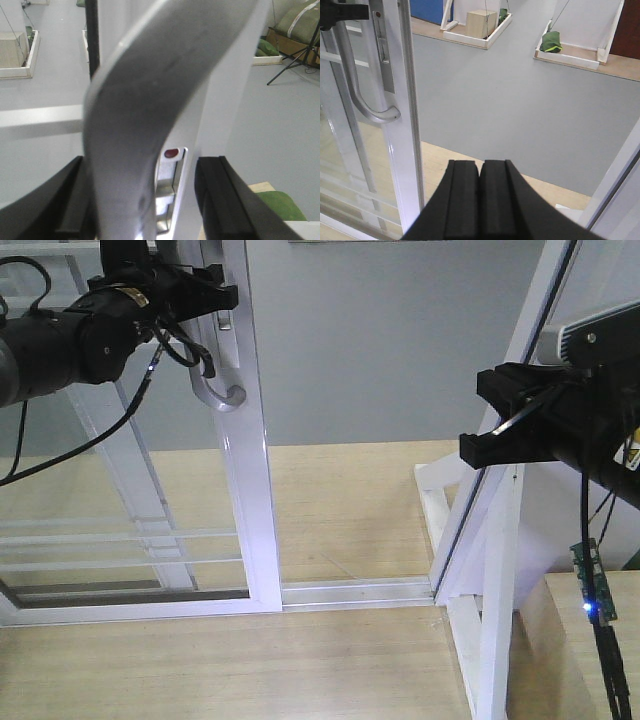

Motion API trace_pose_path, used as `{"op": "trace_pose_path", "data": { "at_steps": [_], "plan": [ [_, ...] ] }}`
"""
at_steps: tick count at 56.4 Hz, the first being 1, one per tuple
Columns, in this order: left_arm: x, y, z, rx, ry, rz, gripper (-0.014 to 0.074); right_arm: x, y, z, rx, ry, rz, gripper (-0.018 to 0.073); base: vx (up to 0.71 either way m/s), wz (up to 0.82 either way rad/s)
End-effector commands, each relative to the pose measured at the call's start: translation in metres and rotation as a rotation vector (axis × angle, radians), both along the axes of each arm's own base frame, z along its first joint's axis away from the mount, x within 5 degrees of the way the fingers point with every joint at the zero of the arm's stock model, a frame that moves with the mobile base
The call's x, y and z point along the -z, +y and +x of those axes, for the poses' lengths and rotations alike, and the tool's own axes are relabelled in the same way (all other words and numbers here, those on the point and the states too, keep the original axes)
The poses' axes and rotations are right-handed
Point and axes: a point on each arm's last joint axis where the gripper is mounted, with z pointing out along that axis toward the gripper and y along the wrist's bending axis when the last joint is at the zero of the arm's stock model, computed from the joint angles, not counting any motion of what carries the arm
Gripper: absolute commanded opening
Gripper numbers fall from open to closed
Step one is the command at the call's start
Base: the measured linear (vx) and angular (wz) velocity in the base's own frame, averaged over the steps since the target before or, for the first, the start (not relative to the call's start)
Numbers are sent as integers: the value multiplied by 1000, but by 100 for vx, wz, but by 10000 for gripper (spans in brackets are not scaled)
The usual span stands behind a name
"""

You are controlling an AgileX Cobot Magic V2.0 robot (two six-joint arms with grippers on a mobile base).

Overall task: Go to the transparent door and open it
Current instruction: 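Slide the door further open with the left gripper holding the handle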

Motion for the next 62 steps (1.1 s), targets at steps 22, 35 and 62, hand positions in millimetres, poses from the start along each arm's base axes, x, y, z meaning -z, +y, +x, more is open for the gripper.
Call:
{"op": "trace_pose_path", "data": {
  "at_steps": [22,35,62],
  "plan": [
    [-48,10,-3,-12,-88,0,-6,-21,-1,0,0,-123,35,-6,0,0],
    [-65,35,-8,-61,-98,-2,-3,-21,-1,0,0,-123,35,-6,0,0],
    [-88,75,-15,-150,-140,-6,-3,-21,-1,0,0,-122,34,-6,0,0]
  ]
}}
